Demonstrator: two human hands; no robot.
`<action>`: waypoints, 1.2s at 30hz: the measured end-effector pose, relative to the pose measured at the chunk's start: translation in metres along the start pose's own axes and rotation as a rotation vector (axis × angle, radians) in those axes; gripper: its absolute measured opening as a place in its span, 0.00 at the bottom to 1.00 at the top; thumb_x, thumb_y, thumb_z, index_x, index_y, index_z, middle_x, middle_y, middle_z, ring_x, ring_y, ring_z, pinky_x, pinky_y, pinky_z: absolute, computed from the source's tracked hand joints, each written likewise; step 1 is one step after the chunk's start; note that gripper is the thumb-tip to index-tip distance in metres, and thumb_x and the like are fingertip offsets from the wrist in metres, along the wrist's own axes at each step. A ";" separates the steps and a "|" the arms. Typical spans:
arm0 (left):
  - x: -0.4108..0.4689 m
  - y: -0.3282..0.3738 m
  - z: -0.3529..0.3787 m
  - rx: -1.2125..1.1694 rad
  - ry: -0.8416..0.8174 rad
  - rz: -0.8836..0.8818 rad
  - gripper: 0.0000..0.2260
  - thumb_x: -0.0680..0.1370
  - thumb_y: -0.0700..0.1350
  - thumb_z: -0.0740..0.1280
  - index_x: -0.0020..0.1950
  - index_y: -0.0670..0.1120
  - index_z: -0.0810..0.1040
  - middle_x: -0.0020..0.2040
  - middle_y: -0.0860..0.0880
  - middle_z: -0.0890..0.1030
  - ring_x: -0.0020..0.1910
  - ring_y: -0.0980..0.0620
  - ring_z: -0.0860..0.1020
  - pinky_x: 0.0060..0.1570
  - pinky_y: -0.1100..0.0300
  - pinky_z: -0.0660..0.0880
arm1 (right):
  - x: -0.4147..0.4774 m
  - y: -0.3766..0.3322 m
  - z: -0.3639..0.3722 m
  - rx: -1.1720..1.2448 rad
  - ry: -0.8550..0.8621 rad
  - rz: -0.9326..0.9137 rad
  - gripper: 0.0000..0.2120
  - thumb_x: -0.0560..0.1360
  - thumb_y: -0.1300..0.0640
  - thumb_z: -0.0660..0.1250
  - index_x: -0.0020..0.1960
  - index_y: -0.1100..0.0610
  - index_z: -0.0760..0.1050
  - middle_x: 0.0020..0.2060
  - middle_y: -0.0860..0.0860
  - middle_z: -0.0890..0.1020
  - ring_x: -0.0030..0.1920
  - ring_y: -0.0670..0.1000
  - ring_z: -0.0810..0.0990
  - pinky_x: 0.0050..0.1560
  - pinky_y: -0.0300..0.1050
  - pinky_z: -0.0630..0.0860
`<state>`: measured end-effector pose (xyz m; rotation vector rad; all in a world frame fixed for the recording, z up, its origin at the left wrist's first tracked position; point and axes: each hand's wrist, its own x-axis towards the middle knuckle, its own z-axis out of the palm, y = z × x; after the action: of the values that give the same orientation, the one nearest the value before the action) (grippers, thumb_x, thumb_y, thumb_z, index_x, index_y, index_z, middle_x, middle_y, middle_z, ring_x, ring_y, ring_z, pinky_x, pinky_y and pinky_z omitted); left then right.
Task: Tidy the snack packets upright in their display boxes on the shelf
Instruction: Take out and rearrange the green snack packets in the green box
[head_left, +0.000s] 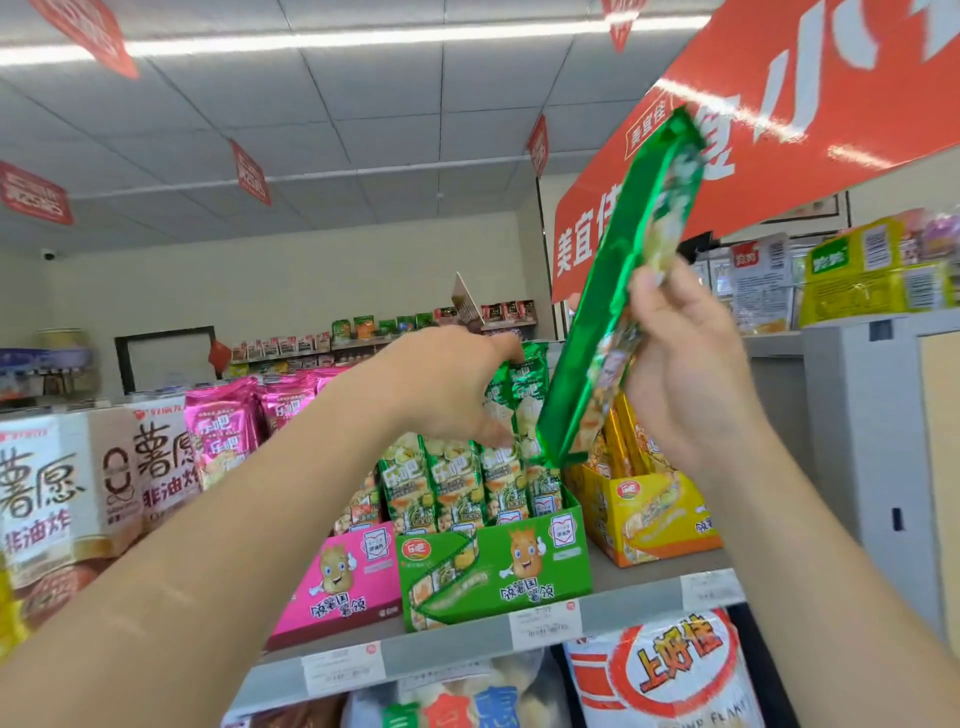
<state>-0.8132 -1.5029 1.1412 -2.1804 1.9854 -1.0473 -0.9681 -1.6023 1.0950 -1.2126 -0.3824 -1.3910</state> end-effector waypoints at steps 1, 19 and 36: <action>-0.001 0.000 0.001 0.012 0.002 0.002 0.39 0.69 0.64 0.72 0.73 0.53 0.62 0.57 0.49 0.81 0.57 0.45 0.77 0.57 0.50 0.75 | -0.001 -0.010 0.000 0.021 -0.001 -0.022 0.11 0.81 0.59 0.59 0.61 0.55 0.74 0.46 0.49 0.83 0.44 0.48 0.81 0.51 0.48 0.80; -0.117 0.167 0.079 -1.462 0.322 -0.348 0.20 0.62 0.62 0.70 0.53 0.65 0.76 0.40 0.57 0.82 0.30 0.58 0.77 0.31 0.65 0.74 | -0.115 -0.005 -0.029 0.268 0.218 0.336 0.26 0.68 0.60 0.69 0.65 0.60 0.70 0.45 0.58 0.81 0.41 0.54 0.85 0.38 0.47 0.82; -0.148 0.194 0.096 -1.873 0.300 -0.532 0.12 0.69 0.61 0.66 0.46 0.58 0.85 0.40 0.44 0.84 0.40 0.48 0.81 0.45 0.41 0.77 | -0.162 0.002 -0.032 -0.040 0.242 0.344 0.24 0.66 0.56 0.74 0.61 0.45 0.77 0.47 0.57 0.85 0.48 0.60 0.82 0.46 0.55 0.80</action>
<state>-0.9340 -1.4491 0.9143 -3.2505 3.0470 1.5118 -1.0176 -1.5432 0.9492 -1.0684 0.0248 -1.2296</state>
